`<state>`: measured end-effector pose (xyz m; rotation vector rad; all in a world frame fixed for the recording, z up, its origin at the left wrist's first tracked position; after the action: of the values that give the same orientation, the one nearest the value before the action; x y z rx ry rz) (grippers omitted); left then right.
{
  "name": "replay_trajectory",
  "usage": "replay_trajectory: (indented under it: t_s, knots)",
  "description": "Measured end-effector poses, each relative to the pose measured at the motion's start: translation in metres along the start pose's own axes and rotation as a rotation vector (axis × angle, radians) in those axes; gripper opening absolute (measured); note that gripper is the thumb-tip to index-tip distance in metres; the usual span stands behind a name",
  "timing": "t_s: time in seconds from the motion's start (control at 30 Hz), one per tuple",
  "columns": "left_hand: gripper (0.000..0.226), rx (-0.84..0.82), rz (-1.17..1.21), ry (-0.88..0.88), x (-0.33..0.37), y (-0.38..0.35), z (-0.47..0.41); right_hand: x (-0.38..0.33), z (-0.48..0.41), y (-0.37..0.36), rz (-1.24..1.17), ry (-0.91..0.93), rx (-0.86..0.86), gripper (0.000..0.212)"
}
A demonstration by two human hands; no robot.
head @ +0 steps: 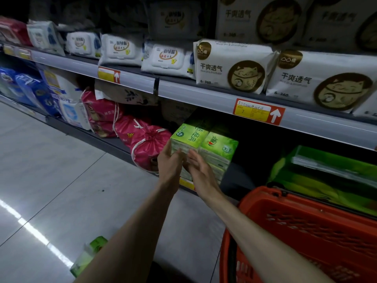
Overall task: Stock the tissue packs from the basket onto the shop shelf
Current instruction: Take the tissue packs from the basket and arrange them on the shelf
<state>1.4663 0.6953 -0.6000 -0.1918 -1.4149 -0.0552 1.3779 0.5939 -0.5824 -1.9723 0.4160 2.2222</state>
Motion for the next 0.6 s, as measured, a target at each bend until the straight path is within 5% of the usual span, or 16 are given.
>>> replay_trajectory:
  t_s: [0.2,0.3,0.5,0.6]
  knots:
    - [0.07,-0.034,-0.02,0.035,0.04,-0.008,0.034,0.005,0.003,0.0,0.031,-0.011,-0.038,0.059]
    - [0.086,-0.114,-0.121,0.047,0.054,-0.001,0.048,0.01,0.015,0.001,0.088,-0.03,-0.05,0.064]
    - [0.017,-0.183,-0.412,0.179,0.054,0.057,0.089,0.019,0.048,-0.006,0.283,-0.058,-0.163,0.045]
    - [0.017,-0.022,-0.544,0.302,0.029,0.122,0.093,0.027,0.066,-0.015,0.389,-0.07,-0.24,0.043]
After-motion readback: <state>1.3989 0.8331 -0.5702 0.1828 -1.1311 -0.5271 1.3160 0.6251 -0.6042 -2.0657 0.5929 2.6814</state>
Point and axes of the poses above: each hand's wrist, its own z-axis away from the middle knuckle, its own y-axis out of the back of the hand, x = y × z, the point moved 6 cm from there along -z, towards the middle knuckle
